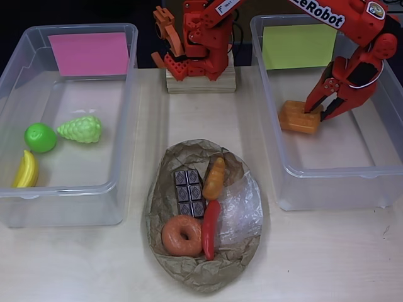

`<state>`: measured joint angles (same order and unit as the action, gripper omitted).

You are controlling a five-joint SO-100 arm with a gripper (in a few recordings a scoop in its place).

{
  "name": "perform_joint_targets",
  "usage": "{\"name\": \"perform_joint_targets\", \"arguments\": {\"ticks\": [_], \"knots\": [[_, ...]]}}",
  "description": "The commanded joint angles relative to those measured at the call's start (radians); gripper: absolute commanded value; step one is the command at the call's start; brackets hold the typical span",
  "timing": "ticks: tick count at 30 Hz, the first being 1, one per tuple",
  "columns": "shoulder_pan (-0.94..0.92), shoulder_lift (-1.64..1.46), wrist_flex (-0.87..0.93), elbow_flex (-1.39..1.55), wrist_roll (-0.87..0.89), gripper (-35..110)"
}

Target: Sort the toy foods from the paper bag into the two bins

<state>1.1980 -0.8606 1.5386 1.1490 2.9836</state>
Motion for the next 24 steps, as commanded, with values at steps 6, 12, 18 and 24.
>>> {"name": "perform_joint_targets", "arguments": {"ticks": [6,12,18,24], "knots": [[0.012,-0.002,0.133,-0.120,0.222,24],[0.006,-0.011,0.187,-0.158,0.190,24],[-0.009,-0.164,0.282,-0.153,0.140,22],[-0.031,-0.365,0.298,-0.121,0.138,12]]}}
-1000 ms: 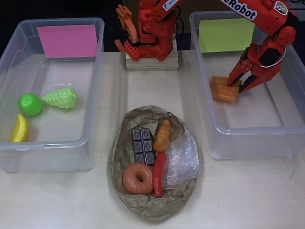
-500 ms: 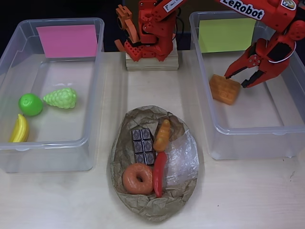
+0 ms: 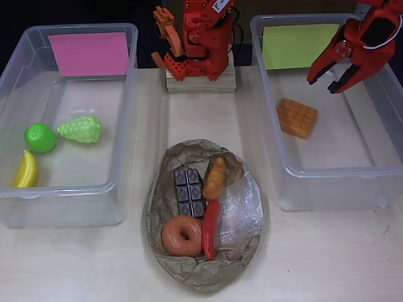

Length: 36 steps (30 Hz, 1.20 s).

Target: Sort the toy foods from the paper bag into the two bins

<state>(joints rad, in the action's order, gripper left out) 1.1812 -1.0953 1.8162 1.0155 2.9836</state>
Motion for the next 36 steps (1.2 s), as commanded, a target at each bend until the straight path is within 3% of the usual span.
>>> {"name": "perform_joint_targets", "arguments": {"ticks": [1,6,13,23,29,36], "knots": [[-0.021,-0.158,0.020,0.015,0.126,12],[-0.097,-0.311,0.018,0.083,0.138,10],[-0.282,-0.471,0.000,0.183,-0.126,9],[-0.589,-0.537,-0.002,0.221,-0.759,17],[-0.765,-0.560,-0.081,0.273,-1.212,17],[-0.890,-0.531,-0.160,0.331,-1.595,15]]}}
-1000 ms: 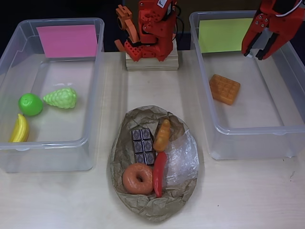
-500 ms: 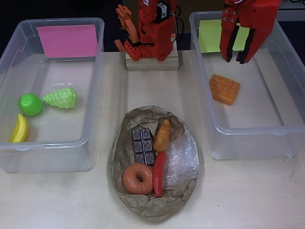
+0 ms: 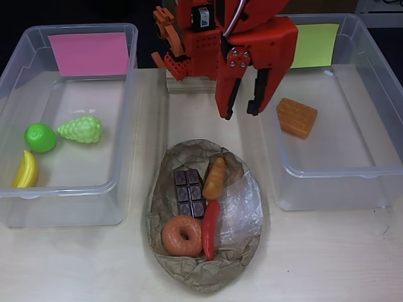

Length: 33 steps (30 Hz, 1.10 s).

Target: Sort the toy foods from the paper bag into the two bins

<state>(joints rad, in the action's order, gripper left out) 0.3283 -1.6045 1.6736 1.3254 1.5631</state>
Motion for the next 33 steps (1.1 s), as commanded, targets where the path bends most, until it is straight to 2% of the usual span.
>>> {"name": "perform_joint_targets", "arguments": {"ticks": [1,4,5,11,15,20,25,33], "knots": [[-0.051,-0.014,-0.035,0.021,-0.293,15],[-0.066,0.009,-0.029,-0.008,-0.865,15],[-0.067,0.017,-0.011,-0.023,-0.956,15],[-0.083,0.023,-0.091,-0.020,-0.966,13],[-0.091,0.020,-0.189,0.064,-1.104,13],[-0.110,0.035,-0.304,0.152,-1.192,15],[-0.084,0.041,-0.445,0.265,-1.497,15],[-0.100,0.043,-0.535,0.402,-1.772,20]]}}
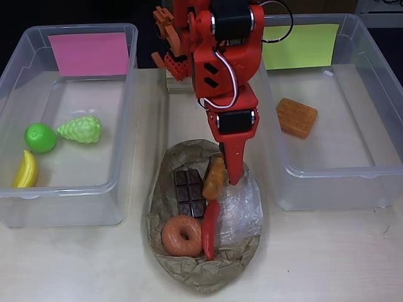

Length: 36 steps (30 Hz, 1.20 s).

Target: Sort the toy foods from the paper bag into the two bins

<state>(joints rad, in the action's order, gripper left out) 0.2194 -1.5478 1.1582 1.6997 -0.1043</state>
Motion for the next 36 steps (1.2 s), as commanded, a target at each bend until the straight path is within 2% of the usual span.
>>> {"name": "perform_joint_targets", "arguments": {"ticks": [1,8,20,36], "knots": [[0.008,-0.014,-0.020,0.034,-0.140,20],[-0.018,-0.018,-0.028,0.075,-0.316,28],[-0.086,-0.020,-0.006,0.137,-0.508,29],[-0.034,0.098,-0.163,0.229,-0.495,26]]}}
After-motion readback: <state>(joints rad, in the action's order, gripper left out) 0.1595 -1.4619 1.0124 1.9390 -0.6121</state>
